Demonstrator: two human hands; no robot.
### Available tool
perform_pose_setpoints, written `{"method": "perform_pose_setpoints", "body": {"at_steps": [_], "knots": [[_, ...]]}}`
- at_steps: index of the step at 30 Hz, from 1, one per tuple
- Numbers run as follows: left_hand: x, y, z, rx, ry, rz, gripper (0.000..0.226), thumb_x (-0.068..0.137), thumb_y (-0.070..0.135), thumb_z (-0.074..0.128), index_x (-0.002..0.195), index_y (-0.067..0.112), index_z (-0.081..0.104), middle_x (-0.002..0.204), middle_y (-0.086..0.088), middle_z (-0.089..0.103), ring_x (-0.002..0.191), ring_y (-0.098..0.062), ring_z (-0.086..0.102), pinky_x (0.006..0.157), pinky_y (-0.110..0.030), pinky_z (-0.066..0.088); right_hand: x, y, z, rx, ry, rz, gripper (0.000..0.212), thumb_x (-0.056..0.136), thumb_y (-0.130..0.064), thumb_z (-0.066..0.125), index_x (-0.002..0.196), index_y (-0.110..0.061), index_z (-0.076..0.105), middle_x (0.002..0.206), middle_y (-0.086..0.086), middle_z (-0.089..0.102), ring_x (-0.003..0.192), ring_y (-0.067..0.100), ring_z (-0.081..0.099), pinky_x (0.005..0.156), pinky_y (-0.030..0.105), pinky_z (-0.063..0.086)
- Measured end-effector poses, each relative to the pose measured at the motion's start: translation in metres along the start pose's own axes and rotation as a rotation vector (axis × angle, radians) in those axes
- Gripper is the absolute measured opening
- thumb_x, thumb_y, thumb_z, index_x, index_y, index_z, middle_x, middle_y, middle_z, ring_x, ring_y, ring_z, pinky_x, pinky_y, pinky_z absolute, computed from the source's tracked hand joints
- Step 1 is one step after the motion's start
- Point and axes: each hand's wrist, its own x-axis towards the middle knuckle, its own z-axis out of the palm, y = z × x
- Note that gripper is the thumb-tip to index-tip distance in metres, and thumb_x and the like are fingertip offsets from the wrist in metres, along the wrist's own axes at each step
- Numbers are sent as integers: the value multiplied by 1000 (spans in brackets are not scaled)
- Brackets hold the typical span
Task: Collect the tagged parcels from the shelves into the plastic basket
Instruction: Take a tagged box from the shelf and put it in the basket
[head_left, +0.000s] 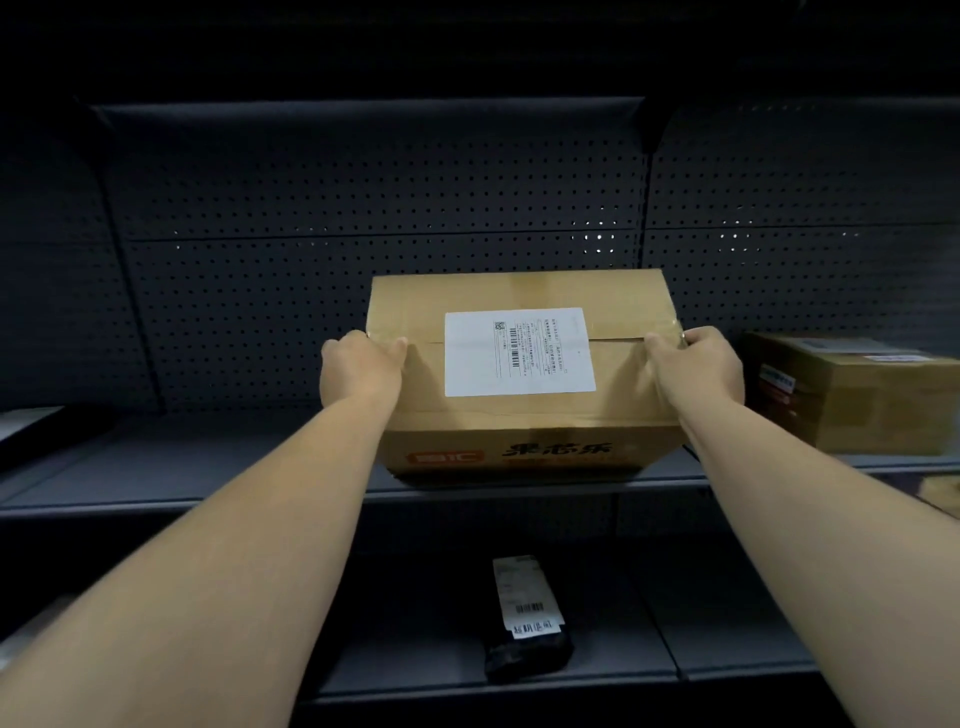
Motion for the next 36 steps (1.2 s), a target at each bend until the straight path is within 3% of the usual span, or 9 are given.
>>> {"method": "perform_pose_setpoints", "body": {"at_steps": [4, 10, 17, 23, 27, 32, 36], "knots": [[-15, -10, -6, -61, 7, 6, 45, 91, 50, 51, 108, 9, 59, 112, -14, 59, 81, -32, 64, 63, -35, 49, -18, 4, -8, 38, 2, 13, 38, 88, -45, 55, 113, -16, 53, 100, 3, 58, 84, 21, 53, 69, 32, 40], [-32, -17, -13, -97, -10, -10, 44, 93, 44, 52, 117, 8, 55, 119, -14, 54, 90, -31, 60, 68, -36, 46, -38, 10, -16, 89, 14, 29, 36, 89, -43, 57, 113, -17, 52, 99, 1, 56, 86, 20, 54, 73, 34, 46], [-37, -23, -13, -175, -19, -33, 39, 91, 44, 56, 111, 10, 53, 110, -11, 60, 94, -30, 61, 79, -40, 52, -47, 13, -19, 83, 18, 28, 35, 89, -42, 57, 114, -17, 51, 99, 1, 55, 87, 20, 54, 76, 36, 47], [-35, -20, -13, -174, -12, -19, 37, 92, 42, 55, 109, 9, 54, 109, -10, 60, 96, -28, 59, 74, -37, 46, -43, 8, -18, 68, 21, 33, 37, 89, -42, 58, 116, -16, 52, 99, 1, 55, 87, 20, 53, 73, 34, 44], [-27, -18, -10, -185, -9, 14, 34, 92, 40, 56, 110, 11, 56, 109, -9, 61, 91, -25, 58, 72, -35, 45, -33, 1, -16, 66, -3, 53, 36, 87, -40, 61, 115, -18, 53, 105, 3, 61, 90, 22, 57, 79, 37, 49], [-9, -6, -7, -149, -30, 27, 34, 91, 36, 58, 112, 10, 56, 96, -7, 59, 81, -25, 56, 68, -33, 43, -12, -12, -12, 11, -80, 34, 31, 88, -32, 61, 113, -14, 56, 105, 5, 61, 84, 20, 52, 70, 32, 40], [15, 4, -1, -96, -76, 15, 31, 88, 37, 63, 89, 7, 60, 79, -11, 61, 67, -27, 56, 58, -31, 44, 6, -26, -8, -87, -141, 18, 34, 90, -26, 60, 116, -5, 59, 114, 13, 63, 102, 31, 58, 83, 37, 47]]}}
